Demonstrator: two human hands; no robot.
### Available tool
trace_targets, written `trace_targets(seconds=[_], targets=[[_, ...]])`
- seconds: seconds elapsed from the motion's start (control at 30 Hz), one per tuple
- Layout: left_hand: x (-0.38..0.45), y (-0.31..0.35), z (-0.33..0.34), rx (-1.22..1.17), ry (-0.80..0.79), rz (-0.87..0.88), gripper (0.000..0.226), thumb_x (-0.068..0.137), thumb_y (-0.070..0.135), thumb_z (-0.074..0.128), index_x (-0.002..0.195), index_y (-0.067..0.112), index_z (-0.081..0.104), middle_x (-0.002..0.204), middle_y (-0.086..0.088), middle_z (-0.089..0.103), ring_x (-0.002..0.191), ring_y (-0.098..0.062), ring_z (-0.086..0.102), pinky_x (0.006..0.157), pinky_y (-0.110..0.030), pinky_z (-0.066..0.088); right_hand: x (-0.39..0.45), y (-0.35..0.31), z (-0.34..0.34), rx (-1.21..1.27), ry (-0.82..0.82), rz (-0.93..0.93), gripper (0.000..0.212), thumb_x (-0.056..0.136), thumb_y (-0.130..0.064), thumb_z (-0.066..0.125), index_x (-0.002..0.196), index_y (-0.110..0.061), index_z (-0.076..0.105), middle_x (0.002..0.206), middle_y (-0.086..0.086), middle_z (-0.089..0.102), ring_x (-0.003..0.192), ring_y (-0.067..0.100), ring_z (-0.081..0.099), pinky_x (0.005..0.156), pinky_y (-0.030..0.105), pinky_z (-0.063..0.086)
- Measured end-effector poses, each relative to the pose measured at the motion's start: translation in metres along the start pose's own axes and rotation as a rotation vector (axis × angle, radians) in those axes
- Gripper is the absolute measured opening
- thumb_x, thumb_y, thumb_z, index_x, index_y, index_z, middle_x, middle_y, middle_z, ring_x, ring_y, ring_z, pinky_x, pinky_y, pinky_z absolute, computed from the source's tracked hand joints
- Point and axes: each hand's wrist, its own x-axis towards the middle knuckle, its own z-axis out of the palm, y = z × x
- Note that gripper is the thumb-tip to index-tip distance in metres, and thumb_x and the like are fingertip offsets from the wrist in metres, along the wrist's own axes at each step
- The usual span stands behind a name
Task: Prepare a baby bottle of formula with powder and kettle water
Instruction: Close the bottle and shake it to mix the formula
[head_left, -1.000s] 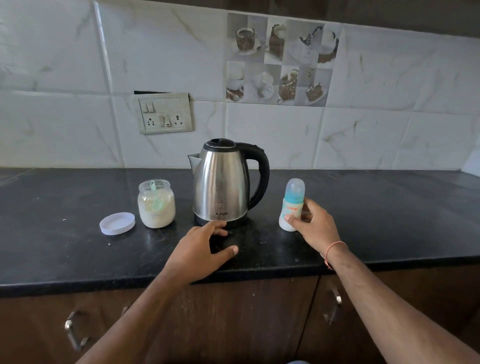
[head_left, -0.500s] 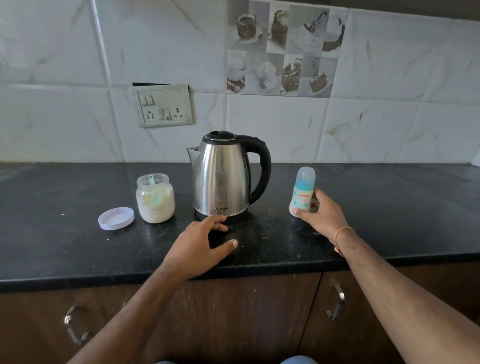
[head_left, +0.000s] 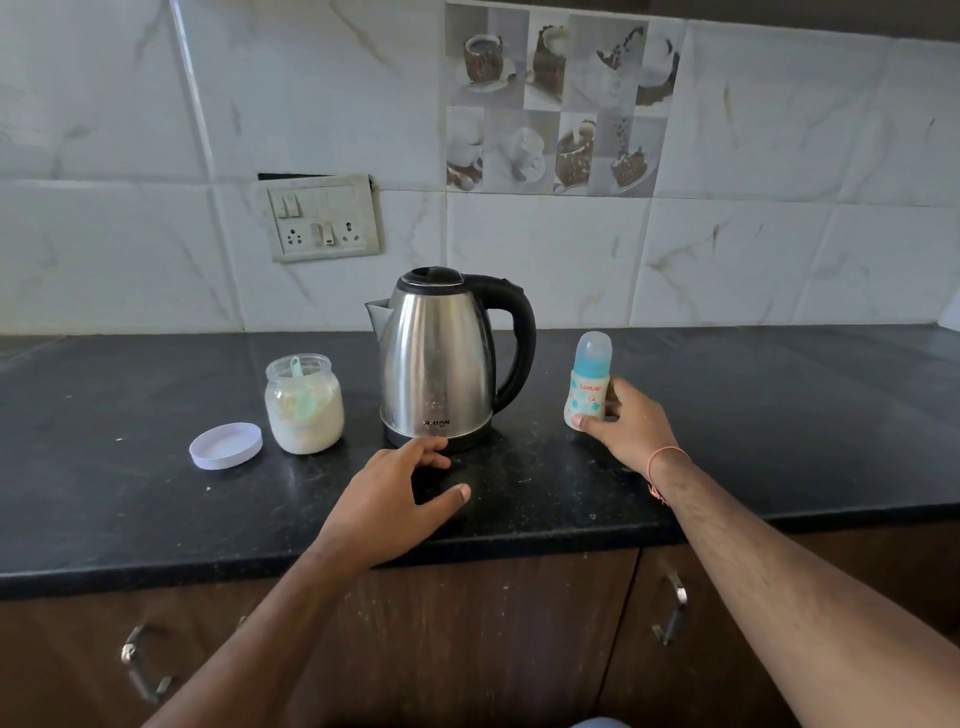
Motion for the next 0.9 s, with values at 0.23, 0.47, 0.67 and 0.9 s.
trace_targets(seconds=[0.23, 0.47, 0.67, 0.9], targets=[[-0.001, -0.003, 0.001, -0.008, 0.012, 0.017, 0.072, 0.087, 0.076, 0.068, 0.15, 0.045, 0.053, 0.126, 0.037, 0.066, 0.136, 0.002, 0.052, 0.114, -0.037, 0.05, -0.002, 0.002, 0.006, -0.076, -0.021, 0.0, 0.085, 0.09, -0.032, 0.088, 0.159, -0.024, 0.04, 0.156, 0.002, 0.059, 0.142, 0.028, 0.059, 0.117, 0.05, 0.049], [-0.007, 0.008, -0.003, 0.158, -0.017, 0.087, 0.051, 0.097, 0.071, 0.063, 0.14, 0.044, 0.065, 0.145, 0.026, 0.058, 0.137, -0.003, 0.046, 0.111, -0.03, 0.044, -0.033, -0.011, 0.028, -0.349, 0.228, -0.263, 0.106, 0.104, -0.05, 0.064, 0.173, -0.015, -0.009, 0.182, 0.001, -0.013, 0.168, 0.023, -0.009, 0.135, 0.052, 0.006], [-0.008, 0.011, -0.004, 0.152, 0.029, 0.07, 0.041, 0.103, 0.058, 0.062, 0.138, 0.039, 0.069, 0.145, 0.019, 0.062, 0.138, -0.008, 0.049, 0.107, -0.028, 0.042, -0.063, -0.045, 0.056, -0.473, 0.14, -0.619, 0.075, 0.109, -0.049, 0.054, 0.172, -0.023, 0.023, 0.181, -0.005, 0.016, 0.164, 0.023, 0.019, 0.132, 0.045, 0.024], [-0.008, 0.004, -0.006, 0.034, 0.085, 0.093, 0.02, 0.097, 0.037, 0.068, 0.112, 0.026, 0.077, 0.107, 0.008, 0.074, 0.103, -0.015, 0.069, 0.084, -0.031, 0.054, -0.083, -0.082, 0.094, -0.328, -0.062, -0.74, 0.022, 0.106, -0.043, 0.057, 0.122, -0.031, 0.066, 0.119, -0.015, 0.063, 0.114, 0.012, 0.059, 0.09, 0.038, 0.057]])
